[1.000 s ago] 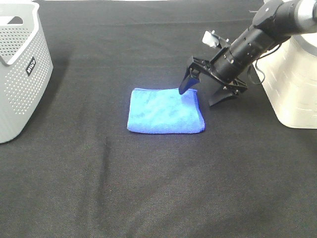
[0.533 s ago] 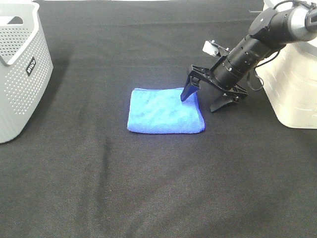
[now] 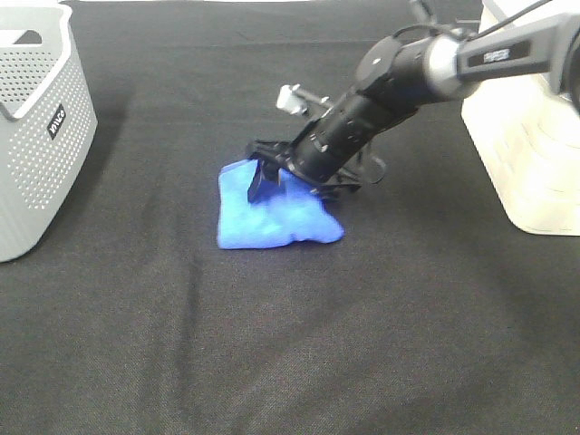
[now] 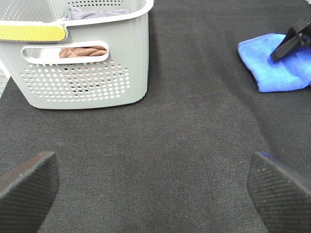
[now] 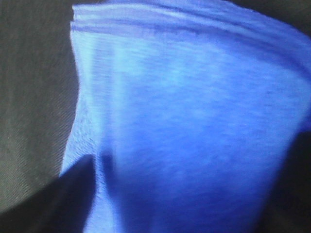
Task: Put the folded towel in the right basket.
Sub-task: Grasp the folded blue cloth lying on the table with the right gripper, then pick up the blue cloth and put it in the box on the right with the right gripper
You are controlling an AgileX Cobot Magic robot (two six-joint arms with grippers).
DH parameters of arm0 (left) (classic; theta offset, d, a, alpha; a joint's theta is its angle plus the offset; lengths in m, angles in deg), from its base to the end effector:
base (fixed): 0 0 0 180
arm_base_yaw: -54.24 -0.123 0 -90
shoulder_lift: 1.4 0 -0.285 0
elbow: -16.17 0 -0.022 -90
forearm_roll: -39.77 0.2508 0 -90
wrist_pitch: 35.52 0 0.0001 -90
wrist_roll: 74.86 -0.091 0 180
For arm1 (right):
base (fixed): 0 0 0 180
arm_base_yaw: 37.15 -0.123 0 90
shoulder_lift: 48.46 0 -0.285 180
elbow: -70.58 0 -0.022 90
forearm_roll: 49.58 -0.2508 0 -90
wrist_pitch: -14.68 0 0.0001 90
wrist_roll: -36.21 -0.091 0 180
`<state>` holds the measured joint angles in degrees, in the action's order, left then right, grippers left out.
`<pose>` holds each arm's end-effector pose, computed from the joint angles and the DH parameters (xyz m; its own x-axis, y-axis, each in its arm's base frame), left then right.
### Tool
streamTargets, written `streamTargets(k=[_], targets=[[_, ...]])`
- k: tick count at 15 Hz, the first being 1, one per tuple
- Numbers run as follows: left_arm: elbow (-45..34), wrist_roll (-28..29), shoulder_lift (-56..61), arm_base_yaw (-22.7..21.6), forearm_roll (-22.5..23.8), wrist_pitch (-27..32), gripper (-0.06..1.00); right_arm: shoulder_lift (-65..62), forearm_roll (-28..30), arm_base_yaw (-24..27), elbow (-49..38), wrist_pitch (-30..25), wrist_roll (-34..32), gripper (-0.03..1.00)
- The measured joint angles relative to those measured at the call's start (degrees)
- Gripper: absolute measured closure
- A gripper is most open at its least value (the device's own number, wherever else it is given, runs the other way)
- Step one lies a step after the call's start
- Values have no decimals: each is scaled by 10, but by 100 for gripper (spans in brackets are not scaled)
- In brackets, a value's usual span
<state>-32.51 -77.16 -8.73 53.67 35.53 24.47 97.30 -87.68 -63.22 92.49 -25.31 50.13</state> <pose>-0.0053 -0.0059 0.2780 -0.4371 -0.0013 -0.8994 0.0490 0.9985 -0.0252 0.4228 0.2471 0.0849 -0.9509 -0.1651 -0.2618 -0.2739 0.8429 0.4631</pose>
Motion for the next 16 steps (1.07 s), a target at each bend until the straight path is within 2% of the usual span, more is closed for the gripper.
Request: streamTargets(k=[1, 2, 3, 5, 6, 8, 11, 12, 13, 16], targets=[[0, 0, 0, 0, 0, 0, -4, 6, 0, -3, 9, -14, -1, 48], [0, 0, 0, 0, 0, 0, -4, 11, 2, -4, 24, -41, -1, 69], [0, 0, 0, 0, 0, 0, -4, 11, 2, -4, 24, -41, -1, 69], [0, 0, 0, 0, 0, 0, -4, 11, 24, -5, 66, -103, 1, 73], [0, 0, 0, 0, 0, 0, -4, -4, 38, -8, 116, -151, 3, 73], [0, 0, 0, 0, 0, 0, -4, -42, 62, -8, 201, -207, 3, 73], [0, 0, 0, 0, 0, 0, -4, -93, 168, -2, 345, -281, -44, 73], [0, 0, 0, 0, 0, 0, -4, -113, 229, 19, 421, -294, -74, 73], [0, 0, 0, 0, 0, 0, -4, -126, 265, 42, 464, -293, -83, 73], [0, 0, 0, 0, 0, 0, -4, -186, 388, 146, 500, -293, -102, 73]])
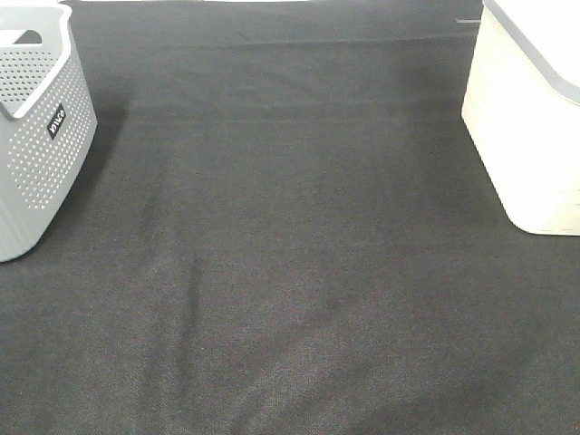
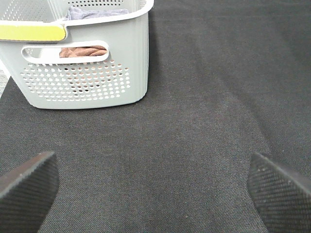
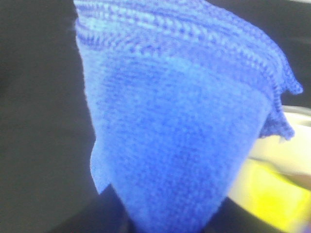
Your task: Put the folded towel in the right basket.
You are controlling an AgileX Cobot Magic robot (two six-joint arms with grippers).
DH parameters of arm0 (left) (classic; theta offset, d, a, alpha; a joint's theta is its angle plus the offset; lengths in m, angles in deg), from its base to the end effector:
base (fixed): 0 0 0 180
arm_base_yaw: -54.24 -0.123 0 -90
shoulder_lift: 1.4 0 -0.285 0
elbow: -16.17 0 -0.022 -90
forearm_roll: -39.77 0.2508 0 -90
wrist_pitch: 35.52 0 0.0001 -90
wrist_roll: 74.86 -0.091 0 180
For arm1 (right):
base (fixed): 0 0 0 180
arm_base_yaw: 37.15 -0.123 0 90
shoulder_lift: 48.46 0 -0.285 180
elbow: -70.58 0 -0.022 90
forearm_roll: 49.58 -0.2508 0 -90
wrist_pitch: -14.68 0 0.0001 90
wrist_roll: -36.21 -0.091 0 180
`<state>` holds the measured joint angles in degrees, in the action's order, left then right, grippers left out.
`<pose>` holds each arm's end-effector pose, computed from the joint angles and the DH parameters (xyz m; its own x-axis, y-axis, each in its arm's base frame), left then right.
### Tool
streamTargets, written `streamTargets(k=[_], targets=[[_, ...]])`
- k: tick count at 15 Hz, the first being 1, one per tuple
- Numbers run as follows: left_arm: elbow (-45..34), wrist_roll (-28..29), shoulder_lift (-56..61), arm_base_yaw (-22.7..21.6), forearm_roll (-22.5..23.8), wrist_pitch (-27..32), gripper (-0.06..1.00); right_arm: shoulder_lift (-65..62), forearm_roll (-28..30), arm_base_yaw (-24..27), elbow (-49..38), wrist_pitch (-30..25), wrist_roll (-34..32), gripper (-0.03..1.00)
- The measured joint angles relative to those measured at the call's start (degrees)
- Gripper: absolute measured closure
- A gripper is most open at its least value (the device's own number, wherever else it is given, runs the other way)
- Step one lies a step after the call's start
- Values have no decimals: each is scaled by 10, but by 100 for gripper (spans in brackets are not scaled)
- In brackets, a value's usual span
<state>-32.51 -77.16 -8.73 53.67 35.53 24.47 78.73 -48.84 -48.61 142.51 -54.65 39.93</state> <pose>-0.0053 -0.0059 0.2780 -0.4371 -0.0013 -0.8994 0.0490 0.9985 -0.0252 0.4321 0.0865 0.4593 -0.5419 -0.1807 -0.8208 -0.2271 0.9718 -0.0640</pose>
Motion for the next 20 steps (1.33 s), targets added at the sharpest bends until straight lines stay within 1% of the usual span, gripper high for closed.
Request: streamTargets(k=[1, 2, 4, 5, 7, 9, 10, 12, 13, 14, 15, 17, 18, 20], targets=[[0, 0, 0, 0, 0, 0, -4, 0, 0, 0, 0, 0, 0, 73], [0, 0, 0, 0, 0, 0, -4, -7, 43, 60, 1, 0, -5, 73], [0, 0, 0, 0, 0, 0, -4, 6, 56, 137, -3, -3, -26, 73], [0, 0, 0, 0, 0, 0, -4, 15, 57, 166, -14, -3, -41, 73], [0, 0, 0, 0, 0, 0, -4, 54, 50, 213, -46, -6, -60, 73], [0, 0, 0, 0, 0, 0, -4, 87, 36, 219, -49, -9, -61, 73], [0, 0, 0, 0, 0, 0, -4, 98, 25, 218, -50, -9, -61, 62], [0, 0, 0, 0, 0, 0, -4, 109, -1, 218, -56, -9, -64, 20], [0, 0, 0, 0, 0, 0, -4, 112, -7, 218, -60, -8, -64, 6], [0, 0, 0, 0, 0, 0, -4, 112, -7, 218, -60, -8, -64, 6], [0, 0, 0, 0, 0, 0, -4, 114, -7, 218, -61, -8, -64, 3], [0, 0, 0, 0, 0, 0, -4, 106, -7, 212, -61, -8, -64, 1], [0, 0, 0, 0, 0, 0, -4, 97, -7, 202, -61, -8, -64, 0], [0, 0, 0, 0, 0, 0, -4, 68, -7, 166, -61, -8, -63, 0]])
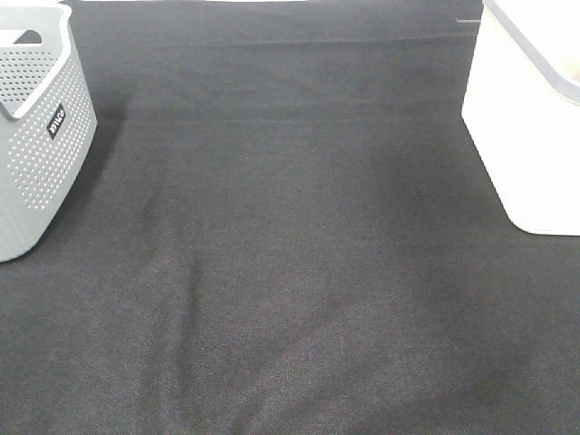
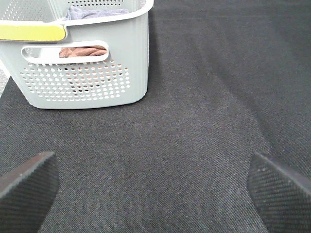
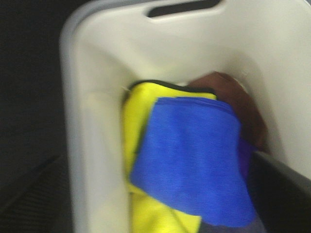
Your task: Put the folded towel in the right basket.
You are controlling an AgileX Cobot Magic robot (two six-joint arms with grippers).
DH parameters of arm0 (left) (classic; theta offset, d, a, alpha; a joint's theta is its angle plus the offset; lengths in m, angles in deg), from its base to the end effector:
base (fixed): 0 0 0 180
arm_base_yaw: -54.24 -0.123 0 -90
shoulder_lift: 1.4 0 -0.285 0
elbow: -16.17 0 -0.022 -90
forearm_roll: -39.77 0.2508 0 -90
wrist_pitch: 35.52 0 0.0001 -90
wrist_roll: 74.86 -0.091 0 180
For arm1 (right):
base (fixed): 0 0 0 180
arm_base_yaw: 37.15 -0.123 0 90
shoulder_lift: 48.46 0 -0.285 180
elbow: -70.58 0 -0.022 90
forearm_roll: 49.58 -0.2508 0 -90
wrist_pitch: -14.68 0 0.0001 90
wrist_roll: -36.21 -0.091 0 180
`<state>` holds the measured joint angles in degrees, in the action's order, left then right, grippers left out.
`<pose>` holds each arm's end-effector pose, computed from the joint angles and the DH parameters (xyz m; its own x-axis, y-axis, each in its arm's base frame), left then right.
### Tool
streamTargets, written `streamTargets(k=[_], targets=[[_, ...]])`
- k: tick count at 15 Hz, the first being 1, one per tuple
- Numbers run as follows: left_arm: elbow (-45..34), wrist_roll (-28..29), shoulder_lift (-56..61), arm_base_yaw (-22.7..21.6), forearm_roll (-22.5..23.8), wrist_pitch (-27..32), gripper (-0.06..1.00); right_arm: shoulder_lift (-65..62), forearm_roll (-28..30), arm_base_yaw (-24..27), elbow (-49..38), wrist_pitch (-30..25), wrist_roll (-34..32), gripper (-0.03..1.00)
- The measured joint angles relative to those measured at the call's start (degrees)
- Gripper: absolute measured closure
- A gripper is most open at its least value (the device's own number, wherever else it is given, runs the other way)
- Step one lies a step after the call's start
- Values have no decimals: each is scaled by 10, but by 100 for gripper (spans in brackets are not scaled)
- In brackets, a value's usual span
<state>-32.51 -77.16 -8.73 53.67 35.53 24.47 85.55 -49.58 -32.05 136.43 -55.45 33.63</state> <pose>-0.0053 -0.0059 0.2780 -0.4371 -0.0013 -0.8994 0.0490 0.9985 -0.0252 0.4812 -0.0429 0.3737 -0.7388 0.1111 -0.6647 0.1223 0.9920 0.0300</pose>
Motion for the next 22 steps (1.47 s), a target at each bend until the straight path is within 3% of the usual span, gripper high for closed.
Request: streamTargets(k=[3, 6, 8, 11, 14, 17, 22], targets=[[0, 0, 0, 0, 0, 0, -4, -56, 0, -67, -5, 1, 33, 0], [0, 0, 0, 0, 0, 0, -4, -170, -9, -72, -137, 6, 14, 0], [0, 0, 0, 0, 0, 0, -4, -304, -8, -72, -320, 7, 14, 0], [0, 0, 0, 0, 0, 0, -4, -607, 26, -72, -681, 7, 19, 0], [0, 0, 0, 0, 0, 0, -4, -861, 42, -72, -884, 6, 19, 0], [0, 0, 0, 0, 0, 0, -4, -1066, 43, -72, -964, 13, 19, 0], [0, 0, 0, 0, 0, 0, -4, -1216, 40, -72, -1051, 22, 19, 0]])
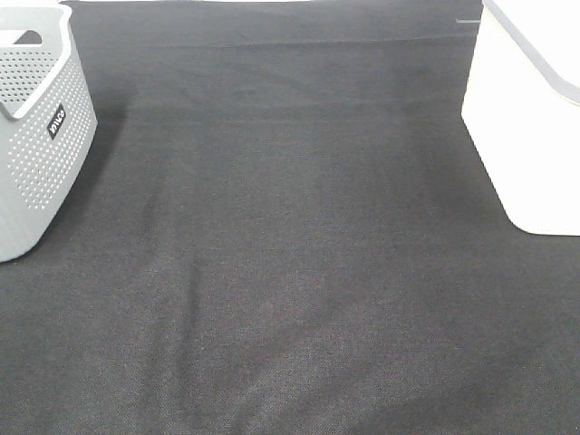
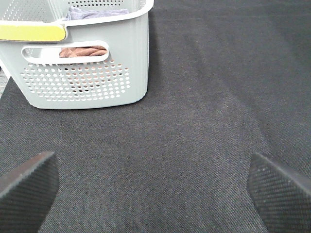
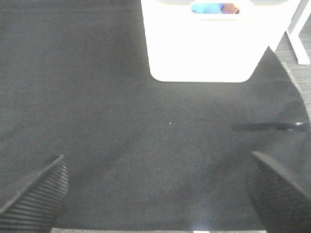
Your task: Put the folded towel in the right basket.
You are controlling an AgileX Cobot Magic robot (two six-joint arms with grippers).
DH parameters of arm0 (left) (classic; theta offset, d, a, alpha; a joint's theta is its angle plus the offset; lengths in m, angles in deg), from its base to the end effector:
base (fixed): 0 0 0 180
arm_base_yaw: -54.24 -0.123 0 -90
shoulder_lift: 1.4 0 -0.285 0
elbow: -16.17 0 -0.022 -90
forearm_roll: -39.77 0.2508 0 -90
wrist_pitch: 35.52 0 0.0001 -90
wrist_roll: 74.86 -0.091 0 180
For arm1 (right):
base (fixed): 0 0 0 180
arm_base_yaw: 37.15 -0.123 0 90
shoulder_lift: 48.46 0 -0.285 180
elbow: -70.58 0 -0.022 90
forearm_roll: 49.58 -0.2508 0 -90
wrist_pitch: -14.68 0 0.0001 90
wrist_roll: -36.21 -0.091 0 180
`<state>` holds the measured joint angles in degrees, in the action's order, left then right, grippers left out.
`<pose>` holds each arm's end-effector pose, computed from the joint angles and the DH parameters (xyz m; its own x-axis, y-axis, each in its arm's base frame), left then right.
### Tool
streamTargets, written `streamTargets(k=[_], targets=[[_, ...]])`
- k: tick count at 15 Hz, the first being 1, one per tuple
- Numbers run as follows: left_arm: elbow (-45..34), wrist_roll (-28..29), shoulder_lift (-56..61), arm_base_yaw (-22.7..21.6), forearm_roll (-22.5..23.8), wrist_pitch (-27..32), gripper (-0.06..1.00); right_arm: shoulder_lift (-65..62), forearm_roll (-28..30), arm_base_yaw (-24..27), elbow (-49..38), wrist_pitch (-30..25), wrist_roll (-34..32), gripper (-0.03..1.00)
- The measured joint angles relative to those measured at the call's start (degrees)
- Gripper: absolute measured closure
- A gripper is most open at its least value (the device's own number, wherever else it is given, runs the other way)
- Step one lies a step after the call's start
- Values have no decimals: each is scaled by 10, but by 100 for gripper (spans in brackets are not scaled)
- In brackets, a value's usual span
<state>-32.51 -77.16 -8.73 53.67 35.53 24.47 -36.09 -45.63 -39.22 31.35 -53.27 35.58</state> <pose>-0.0053 -0.0059 0.2780 -0.4371 -0.0013 -0.8994 0.0490 0.9985 -0.0252 -0.0163 -0.0064 0.3123 -0.4924 -0.0327 -0.8698 0.0121 0.9989 -0.0444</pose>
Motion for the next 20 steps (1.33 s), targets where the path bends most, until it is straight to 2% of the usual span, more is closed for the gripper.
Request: streamTargets(k=[4, 6, 20], targets=[[0, 0, 0, 0, 0, 0, -4, -48, -2, 0, -78, 4, -14, 0], [0, 0, 0, 0, 0, 0, -4, -48, 6, 0, -115, 30, -20, 0], [0, 0, 0, 0, 0, 0, -4, -48, 5, 0, -118, 45, -20, 0]])
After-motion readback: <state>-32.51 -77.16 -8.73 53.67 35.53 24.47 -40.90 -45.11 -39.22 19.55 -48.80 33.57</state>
